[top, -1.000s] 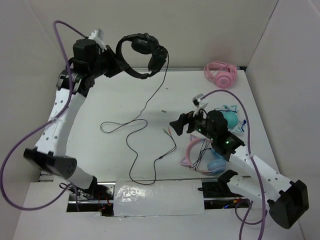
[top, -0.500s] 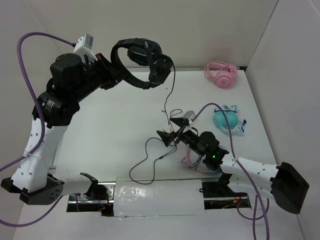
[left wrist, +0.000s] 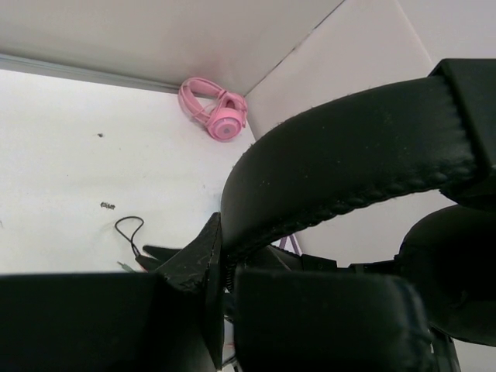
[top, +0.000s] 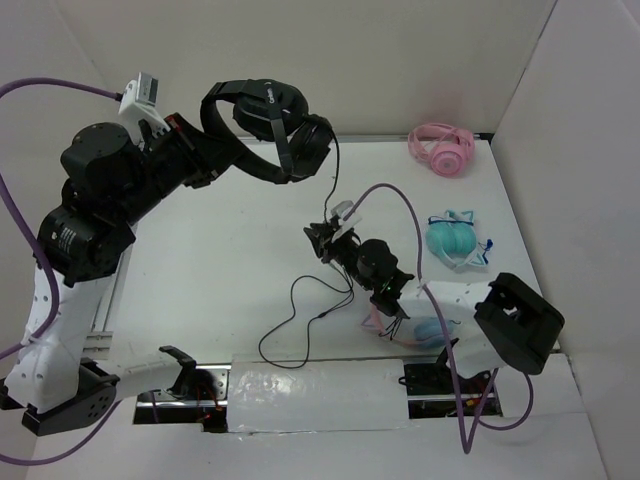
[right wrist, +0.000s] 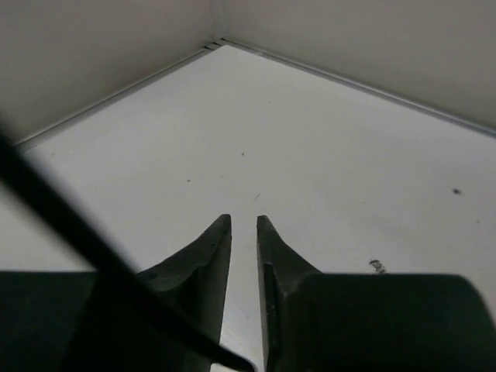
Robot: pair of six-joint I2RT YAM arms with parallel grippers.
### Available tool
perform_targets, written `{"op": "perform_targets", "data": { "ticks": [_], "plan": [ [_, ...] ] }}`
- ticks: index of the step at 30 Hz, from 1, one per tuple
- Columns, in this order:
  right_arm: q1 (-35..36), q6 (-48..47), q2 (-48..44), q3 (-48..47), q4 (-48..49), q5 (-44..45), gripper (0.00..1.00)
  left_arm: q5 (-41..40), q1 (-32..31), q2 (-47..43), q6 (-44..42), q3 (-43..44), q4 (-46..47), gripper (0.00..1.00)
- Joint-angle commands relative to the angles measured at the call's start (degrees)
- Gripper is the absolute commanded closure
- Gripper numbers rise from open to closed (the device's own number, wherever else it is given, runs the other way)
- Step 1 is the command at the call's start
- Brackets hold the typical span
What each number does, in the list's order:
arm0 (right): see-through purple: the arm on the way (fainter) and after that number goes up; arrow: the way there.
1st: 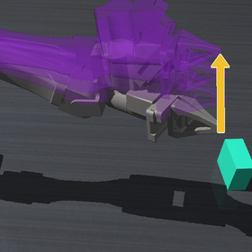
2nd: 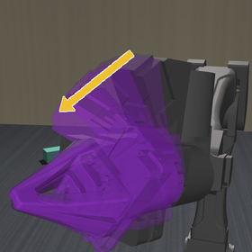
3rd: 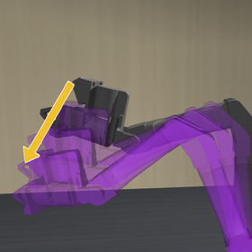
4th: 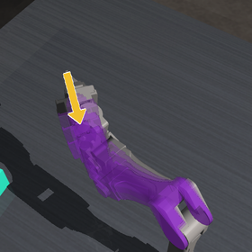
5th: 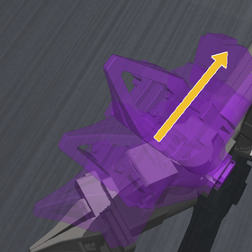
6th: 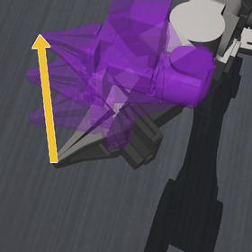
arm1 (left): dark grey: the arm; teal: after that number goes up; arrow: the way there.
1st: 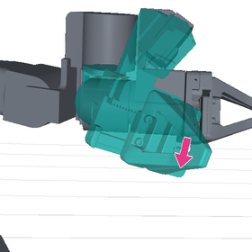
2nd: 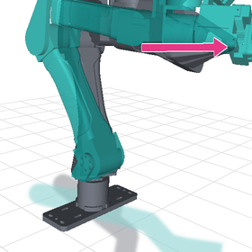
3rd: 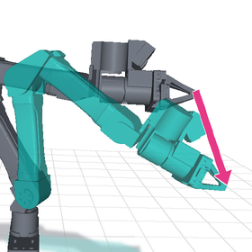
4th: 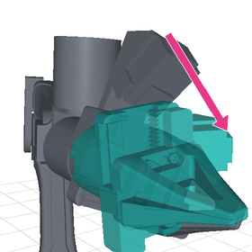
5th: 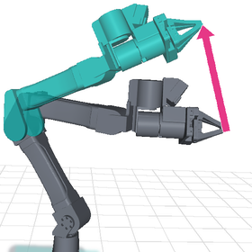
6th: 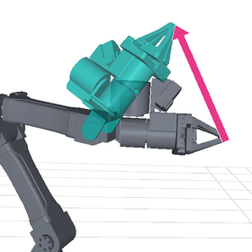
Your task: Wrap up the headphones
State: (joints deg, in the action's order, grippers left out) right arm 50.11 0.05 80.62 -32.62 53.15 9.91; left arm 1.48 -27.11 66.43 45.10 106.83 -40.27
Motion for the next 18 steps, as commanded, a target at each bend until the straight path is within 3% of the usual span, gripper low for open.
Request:
{"op": "perform_targets", "data": {
  "ticks": [1,4,5,11,14,18],
  "plan": [
    [1.2,-0.1,-2.6,-0.9,-4.2,-2.4,0.78,-1.2,-0.2,-0.5,-1.0,1.3,4.9,1.0],
    [5.0,4.0,-6.9,3.3,-8.0,3.0,0.92,-8.8,-0.2,2.4,-0.4,1.9,1.2,1.0],
    [5.9,6.3,-10.2,4.8,-14.0,6.7,1.0,-12.8,-0.2,3.1,1.1,1.1,0.6,1.0],
    [10.9,19.2,-20.8,3.8,-44.5,22.8,1.0,-13.7,3.5,10.1,8.1,-2.4,-3.8,1.0],
    [13.3,25.3,-27.2,2.2,-56.6,25.2,1.0,-14.1,4.3,12.5,10.7,-5.3,-4.2,1.0],
    [14.3,26.7,-32.8,-3.9,-68.3,24.3,1.0,-14.6,4.5,16.5,10.5,-6.3,-6.0,1.0]
  ]
}}
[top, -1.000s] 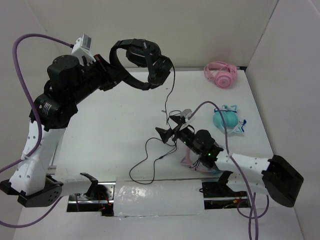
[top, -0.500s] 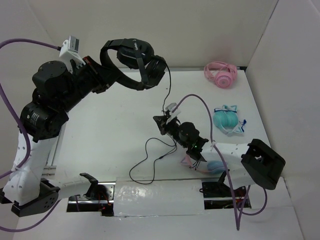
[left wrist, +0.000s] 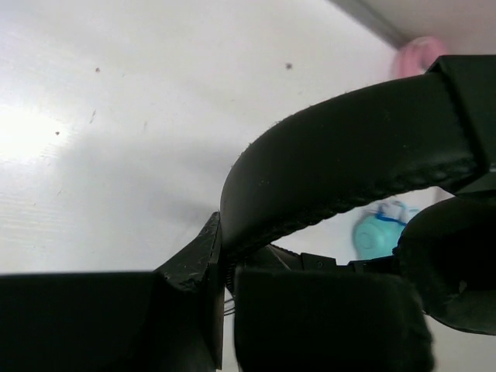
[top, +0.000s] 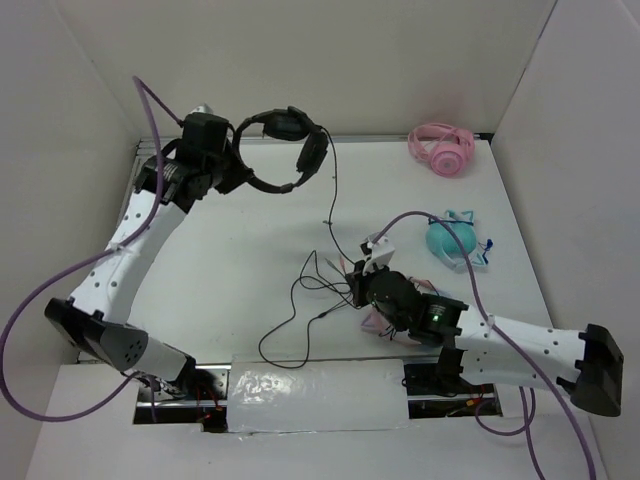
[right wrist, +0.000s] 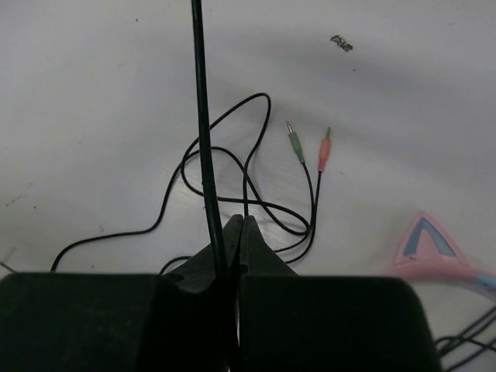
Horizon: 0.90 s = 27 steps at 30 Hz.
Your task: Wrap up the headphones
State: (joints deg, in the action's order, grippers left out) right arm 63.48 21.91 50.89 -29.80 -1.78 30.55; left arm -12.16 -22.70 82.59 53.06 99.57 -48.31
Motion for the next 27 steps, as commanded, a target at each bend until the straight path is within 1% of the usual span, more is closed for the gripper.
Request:
{"op": "perform_targets", "data": {
  "ticks": [1,2,3,4,5,6,8,9,11,12,13,14,15,16,17,18,19,20,21,22,23,24,25,26,27],
  "plan": [
    [1.2,4.2,-3.3,-8.1,-17.8,3.9,1.0,-1.4,-0.2,1.3,2.3,0.6,1.4,1.0],
    [1.8,3.8,-3.2,-9.8,-20.0,4.1,1.0,-2.5,-0.7,2.8,2.5,0.3,-0.1,1.0],
    [2.0,3.1,-2.4,-13.6,-22.5,3.6,1.0,-3.4,-1.0,3.6,2.9,-0.1,-1.0,1.0],
    [2.5,2.4,-1.7,-15.5,-27.3,4.0,1.0,-4.6,-1.0,4.2,3.7,-0.6,-1.8,1.0],
    [3.6,1.9,0.2,-19.5,-31.1,5.8,1.0,-5.6,-1.2,5.4,3.7,-1.0,-2.8,1.0],
    [4.4,0.8,1.2,-21.2,-32.6,5.8,1.0,-5.6,-1.3,5.9,3.6,-1.2,-3.1,1.0],
    [6.2,-1.2,3.2,-24.5,-34.6,8.4,1.0,-6.7,-2.1,6.9,0.7,-2.3,-2.1,1.0],
    [8.0,-4.1,4.9,-27.8,-35.5,8.9,1.0,-6.9,-2.4,7.1,-0.7,-2.9,-0.2,1.0],
    [9.0,-7.7,7.0,-30.5,-34.8,10.2,1.0,-7.5,-4.0,7.1,-5.1,-5.5,1.9,1.0],
    [9.2,-11.3,7.5,-32.8,-34.2,10.5,1.0,-7.9,-4.6,6.8,-7.5,-8.4,5.6,1.0],
    [9.1,-12.8,8.0,-33.8,-33.8,11.9,1.0,-8.2,-5.9,5.7,-12.7,-10.3,7.8,1.0],
    [9.2,-14.3,8.6,-34.9,-33.3,13.3,1.0,-8.7,-6.6,5.0,-15.2,-12.2,10.1,1.0],
    [8.8,-17.7,8.9,-36.3,-32.2,14.3,1.0,-9.4,-7.4,4.3,-17.1,-16.3,14.0,1.0],
    [8.4,-19.3,8.8,-37.0,-31.6,15.0,1.0,-10.0,-8.9,2.5,-21.1,-18.3,16.2,1.0],
    [7.8,-23.1,8.7,-38.4,-30.6,15.0,1.0,-10.5,-9.6,1.4,-22.9,-22.2,18.1,1.0],
    [6.0,-24.8,8.4,-38.9,-29.8,14.5,1.0,-10.0,-10.2,0.4,-26.9,-24.3,22.6,1.0],
    [4.7,-26.3,8.0,-39.2,-29.0,13.8,1.0,-9.1,-11.3,-2.1,-28.6,-26.3,24.7,1.0],
    [3.2,-29.2,7.0,-39.5,-27.8,11.7,1.0,-6.7,-11.9,-3.8,-30.3,-30.2,26.9,1.0],
    [-0.3,-30.5,6.5,-39.6,-26.5,10.0,1.0,-5.3,-12.7,-6.6,-33.2,-32.0,30.9,1.0],
    [-2.1,-31.6,5.6,-39.8,-25.7,7.9,1.0,-3.7,-13.1,-8.1,-34.2,-33.5,32.6,1.0],
    [-4.1,-33.6,5.3,-40.0,-24.7,3.8,1.0,0.2,-13.2,-10.0,-35.6,-37.0,34.4,1.0],
    [-5.8,-34.6,5.1,-40.0,-24.2,1.6,1.0,2.0,-13.7,-13.4,-38.1,-38.6,36.3,1.0],
    [-10.6,-36.7,4.8,-40.1,-23.4,-2.6,1.0,6.3,-14.3,-16.6,-40.6,-41.1,40.4,1.0],
    [-10.7,-37.7,4.8,-40.1,-23.0,-4.9,1.0,8.2,-14.3,-16.7,-40.6,-42.3,40.4,1.0],
    [-13.1,-40.0,5.1,-40.0,-22.6,-7.1,1.0,10.3,-14.9,-19.4,-42.8,-43.1,41.7,1.0]
  ]
}}
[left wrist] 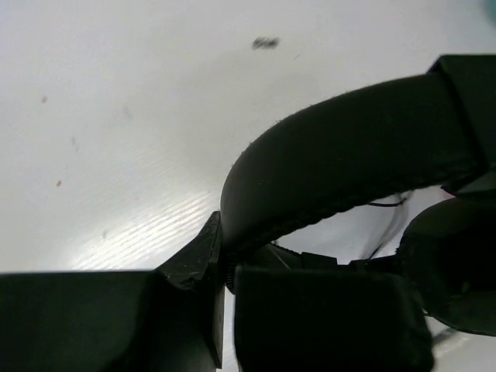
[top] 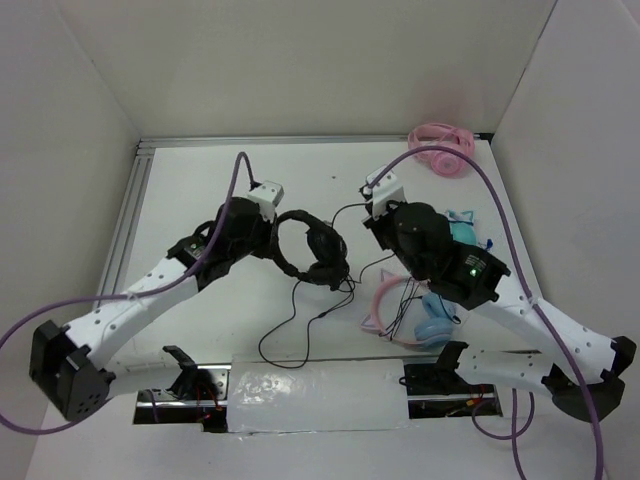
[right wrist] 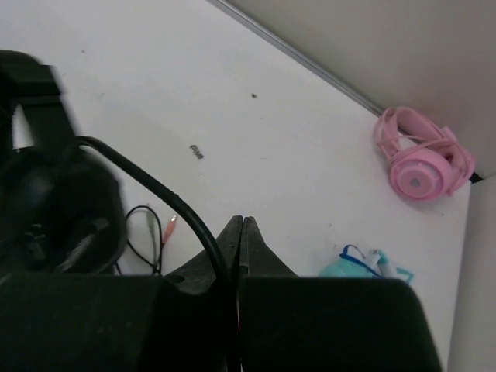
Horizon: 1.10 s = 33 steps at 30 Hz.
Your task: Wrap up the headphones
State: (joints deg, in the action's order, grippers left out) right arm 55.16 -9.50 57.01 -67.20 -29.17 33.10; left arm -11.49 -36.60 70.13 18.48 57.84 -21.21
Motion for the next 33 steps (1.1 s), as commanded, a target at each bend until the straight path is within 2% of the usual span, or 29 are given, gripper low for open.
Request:
{"op": "perform_targets", "data": {
  "ticks": [1,4,11,16,20,25,28,33],
  "plan": [
    [-5.9,-9.5,-0.9,-2.7,5.5,-11.8,1.0,12.2,-1.5,-8.3,-9.3,-2.3,14.9,1.0],
    [-9.6,-11.9,1.2,-3.8,8.5,-21.2,1.0,18.4,-3.2,-10.6,-12.7,-3.2,13.8,1.0],
    [-17.0,-9.1,10.0,-8.9,13.4,-28.3,1.0,18.3,-10.0,-11.8,-13.6,-2.7,10.4,1.0],
    [-21.4,-1.9,14.7,-9.6,18.8,-32.8,1.0,18.8,-13.7,-14.7,-12.1,-2.4,8.5,1.0],
    [-24.3,0.4,15.8,-7.0,21.4,-39.1,1.0,18.4,-16.1,-17.3,-12.2,-3.3,8.9,1.0],
    [-24.5,2.7,15.3,0.1,25.8,-47.5,1.0,15.6,-17.0,-19.5,-9.4,-2.3,10.3,1.0],
    [-24.4,5.8,14.2,4.3,28.9,-54.1,0.93,12.8,-17.0,-19.2,-6.4,0.7,9.7,1.0],
    [-24.3,9.3,13.5,10.8,35.8,-62.8,0.86,9.6,-17.0,-19.2,-4.2,3.9,11.5,1.0]
  ]
}}
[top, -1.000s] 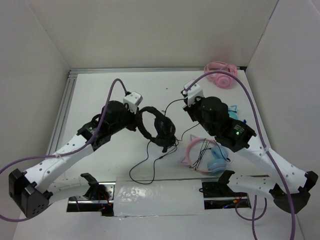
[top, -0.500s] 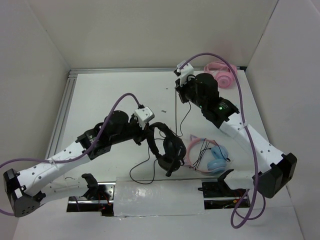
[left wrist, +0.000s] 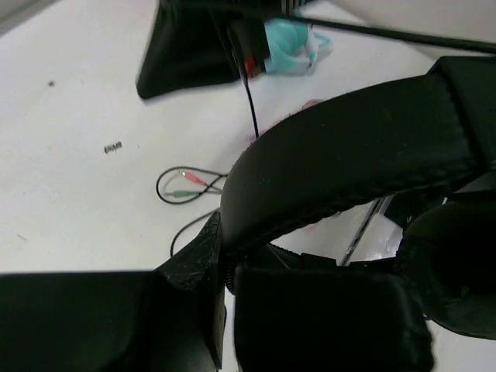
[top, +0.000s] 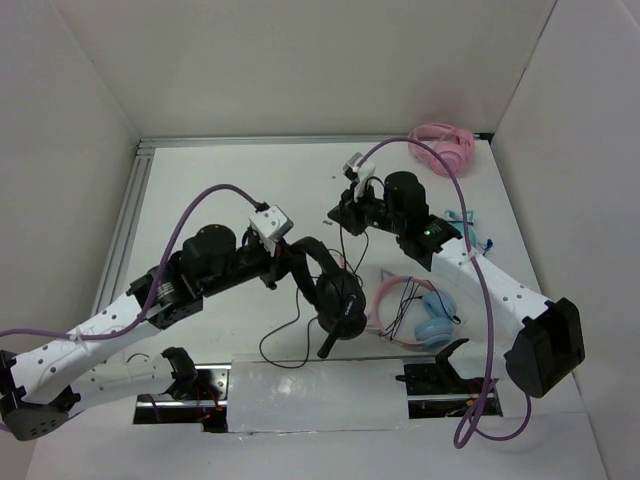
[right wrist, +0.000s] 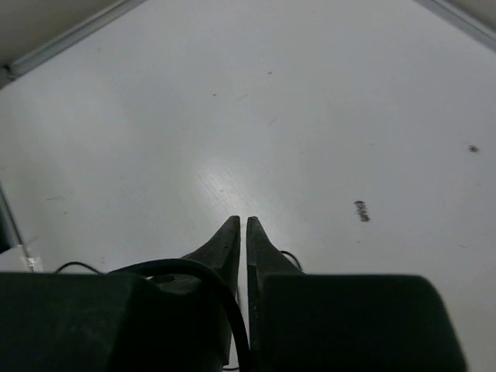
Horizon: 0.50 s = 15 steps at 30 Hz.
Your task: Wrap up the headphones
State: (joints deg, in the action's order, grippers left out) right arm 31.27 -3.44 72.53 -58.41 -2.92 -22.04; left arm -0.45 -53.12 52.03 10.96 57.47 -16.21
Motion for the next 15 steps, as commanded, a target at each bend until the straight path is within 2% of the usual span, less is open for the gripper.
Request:
{"op": "perform_targets", "data": {
  "ticks": [1,9,15],
  "plan": [
    [-0.4,5.0,-2.0,2.8,10.6,-9.0,0.81,-2.2,-0.5,-1.5,3.4,4.6,7.9,1.0],
    [0.8,5.9,2.4,3.3,16.0,-19.6,0.69,-1.7,-0.5,-1.6,5.5,12.0,9.9,1.0],
    [3.2,7.2,7.4,2.6,20.0,-21.0,0.63,-4.6,-0.5,0.8,6.7,19.6,8.0,1.0]
  ]
}}
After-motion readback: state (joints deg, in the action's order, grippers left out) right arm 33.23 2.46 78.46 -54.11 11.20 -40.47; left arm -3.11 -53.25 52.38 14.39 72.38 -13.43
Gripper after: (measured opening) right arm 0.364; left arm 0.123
